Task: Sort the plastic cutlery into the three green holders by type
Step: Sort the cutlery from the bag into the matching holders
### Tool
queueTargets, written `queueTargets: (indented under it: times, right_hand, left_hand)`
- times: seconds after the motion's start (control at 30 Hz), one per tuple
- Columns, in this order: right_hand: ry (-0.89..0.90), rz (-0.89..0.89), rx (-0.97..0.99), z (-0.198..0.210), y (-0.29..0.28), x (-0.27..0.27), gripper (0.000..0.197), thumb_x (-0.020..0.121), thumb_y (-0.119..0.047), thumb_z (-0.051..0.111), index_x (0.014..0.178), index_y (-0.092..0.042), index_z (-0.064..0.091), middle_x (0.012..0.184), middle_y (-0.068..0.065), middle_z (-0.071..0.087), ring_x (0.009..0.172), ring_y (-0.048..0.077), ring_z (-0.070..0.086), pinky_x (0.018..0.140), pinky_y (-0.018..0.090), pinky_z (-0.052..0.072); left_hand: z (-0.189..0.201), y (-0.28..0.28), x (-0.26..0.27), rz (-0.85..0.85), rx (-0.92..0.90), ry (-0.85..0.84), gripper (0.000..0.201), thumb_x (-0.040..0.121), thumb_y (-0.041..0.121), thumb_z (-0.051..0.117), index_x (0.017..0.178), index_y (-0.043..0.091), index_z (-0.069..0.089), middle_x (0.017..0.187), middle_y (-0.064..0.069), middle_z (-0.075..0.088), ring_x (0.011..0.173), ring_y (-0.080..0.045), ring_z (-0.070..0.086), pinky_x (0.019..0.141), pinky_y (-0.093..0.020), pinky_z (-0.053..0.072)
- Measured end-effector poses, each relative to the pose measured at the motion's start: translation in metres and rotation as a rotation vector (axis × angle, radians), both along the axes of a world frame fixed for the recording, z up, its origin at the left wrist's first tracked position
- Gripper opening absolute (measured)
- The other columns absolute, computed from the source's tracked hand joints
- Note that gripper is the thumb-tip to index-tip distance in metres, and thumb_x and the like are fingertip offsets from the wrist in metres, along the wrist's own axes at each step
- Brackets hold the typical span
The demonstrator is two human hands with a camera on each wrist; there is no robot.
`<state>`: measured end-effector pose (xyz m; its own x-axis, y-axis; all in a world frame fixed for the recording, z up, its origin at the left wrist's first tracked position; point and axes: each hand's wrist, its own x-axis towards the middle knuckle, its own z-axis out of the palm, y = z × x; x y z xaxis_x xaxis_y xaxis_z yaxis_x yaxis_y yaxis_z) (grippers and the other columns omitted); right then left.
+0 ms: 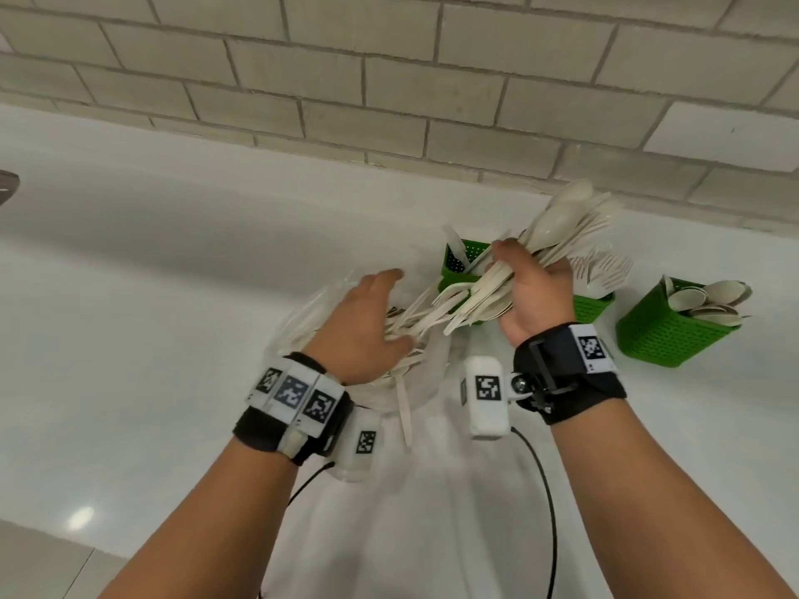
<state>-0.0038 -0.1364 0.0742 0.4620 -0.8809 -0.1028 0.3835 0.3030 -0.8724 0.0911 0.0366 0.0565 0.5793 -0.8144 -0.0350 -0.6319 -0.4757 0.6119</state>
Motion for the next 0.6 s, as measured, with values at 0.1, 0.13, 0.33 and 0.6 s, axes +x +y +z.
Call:
queueTargets:
  times: [0.1, 0.13, 0.33, 0.6]
  right_hand:
    - [-0.011, -0.01, -0.015, 0.003, 0.007, -0.001, 0.025, 0.073, 0.006, 0.071, 0.092, -0.003, 0.056, 0.076, 0.01, 0.062, 0.074, 0.024, 0.061, 0.069, 0.036, 0.052]
    - [-0.031, -0.018, -0.017, 0.008, 0.004, -0.004, 0.027, 0.071, 0.004, 0.071, 0.092, -0.002, 0.056, 0.078, 0.011, 0.061, 0.076, 0.024, 0.06, 0.07, 0.037, 0.052]
    - [-0.162, -0.081, -0.061, 0.042, -0.026, -0.05, 0.018, 0.076, 0.007, 0.065, 0.074, -0.008, 0.056, 0.065, 0.008, 0.055, 0.057, 0.023, 0.054, 0.059, 0.031, 0.048]
    - [-0.091, -0.011, -0.123, 0.022, -0.022, -0.086, 0.015, 0.073, 0.004, 0.066, 0.078, -0.008, 0.058, 0.068, 0.004, 0.06, 0.061, 0.018, 0.057, 0.061, 0.028, 0.05]
  left_hand:
    - [-0.013, -0.024, -0.007, -0.049, 0.038, -0.117, 0.04, 0.088, 0.02, 0.065, 0.125, 0.02, 0.05, 0.118, -0.004, 0.056, 0.105, -0.024, 0.057, 0.086, -0.036, 0.047]
    - [-0.019, -0.028, -0.006, -0.031, 0.085, -0.165, 0.029, 0.091, 0.018, 0.059, 0.119, 0.018, 0.054, 0.111, -0.006, 0.059, 0.099, -0.027, 0.059, 0.081, -0.037, 0.048]
    - [-0.027, -0.028, 0.001, 0.101, 0.206, -0.213, 0.036, 0.087, 0.011, 0.061, 0.123, 0.013, 0.056, 0.12, -0.011, 0.056, 0.109, -0.031, 0.054, 0.091, -0.04, 0.048]
    - [0.02, -0.051, -0.084, -0.214, -0.37, 0.266, 0.108, 0.061, 0.034, 0.091, 0.147, 0.022, 0.027, 0.147, 0.004, 0.038, 0.132, -0.007, 0.04, 0.109, -0.021, 0.035]
